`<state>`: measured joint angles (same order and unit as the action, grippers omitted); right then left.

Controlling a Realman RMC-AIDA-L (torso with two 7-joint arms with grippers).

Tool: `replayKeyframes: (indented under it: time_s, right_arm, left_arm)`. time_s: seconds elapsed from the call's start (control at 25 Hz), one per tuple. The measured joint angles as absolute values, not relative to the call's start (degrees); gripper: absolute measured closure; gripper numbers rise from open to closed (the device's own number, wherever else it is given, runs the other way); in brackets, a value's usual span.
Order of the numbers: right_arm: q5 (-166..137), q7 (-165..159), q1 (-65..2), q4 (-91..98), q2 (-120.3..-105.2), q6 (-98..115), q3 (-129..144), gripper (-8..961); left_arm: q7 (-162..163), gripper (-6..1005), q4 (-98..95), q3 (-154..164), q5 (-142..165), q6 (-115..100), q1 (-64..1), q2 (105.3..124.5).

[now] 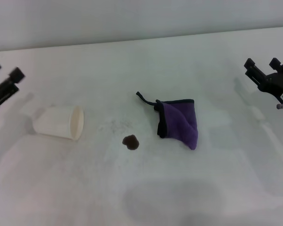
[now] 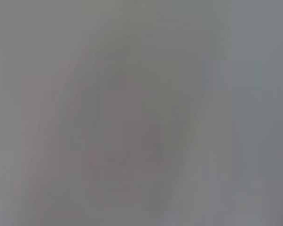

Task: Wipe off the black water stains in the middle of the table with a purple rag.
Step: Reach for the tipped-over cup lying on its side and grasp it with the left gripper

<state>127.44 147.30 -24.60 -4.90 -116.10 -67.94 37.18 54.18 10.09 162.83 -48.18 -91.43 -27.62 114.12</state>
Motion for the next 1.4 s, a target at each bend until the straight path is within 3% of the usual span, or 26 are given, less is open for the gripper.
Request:
replayKeyframes:
  time_s: [0.2, 0.52, 0.84, 1.4]
  right_arm:
    - [127.4, 147.3, -24.9, -5.1, -116.19, -67.9, 37.2, 77]
    - [127.6, 147.3, -25.1, -5.1, -116.19, -67.9, 37.2, 77]
    - [127.9, 145.5, -25.3, -5.1, -116.19, -67.7, 37.1, 76]
    - [127.8, 141.4, -25.3, -7.1, -116.19, -67.8, 31.3, 76]
  left_arm:
    - [60.1, 137, 25.7, 162.9, -40.6, -98.9, -32.8, 116.2]
    - [69.4, 138, 45.8, 163.1, -25.2, -105.2, -40.7, 116.63]
    - [70.2, 139, 66.3, 163.2, -13.0, -112.5, -48.2, 118.76]
    - [52.6, 134, 71.8, 163.3, -7.8, -109.4, -52.3, 118.72]
